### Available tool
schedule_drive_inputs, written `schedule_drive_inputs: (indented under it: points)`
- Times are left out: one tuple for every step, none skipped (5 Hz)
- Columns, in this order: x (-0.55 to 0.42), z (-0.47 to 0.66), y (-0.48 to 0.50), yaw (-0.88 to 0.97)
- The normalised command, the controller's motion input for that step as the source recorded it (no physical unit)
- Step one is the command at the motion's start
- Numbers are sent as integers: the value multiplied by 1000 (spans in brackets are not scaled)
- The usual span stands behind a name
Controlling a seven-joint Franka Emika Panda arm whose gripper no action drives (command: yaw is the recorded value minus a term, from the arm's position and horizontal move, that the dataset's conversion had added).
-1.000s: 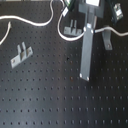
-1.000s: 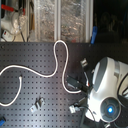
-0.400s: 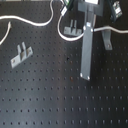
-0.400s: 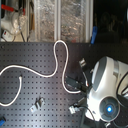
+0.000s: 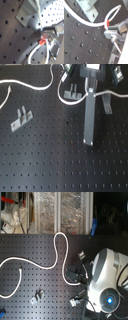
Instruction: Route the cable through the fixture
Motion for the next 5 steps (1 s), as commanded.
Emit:
schedule_drive_inputs:
  points:
    - [-69,5,-222,-46]
    - [-3,0,-13,0]
    - [40,-46,138,-26]
    - [55,-6,323,-69]
    - [10,-22,54,-77]
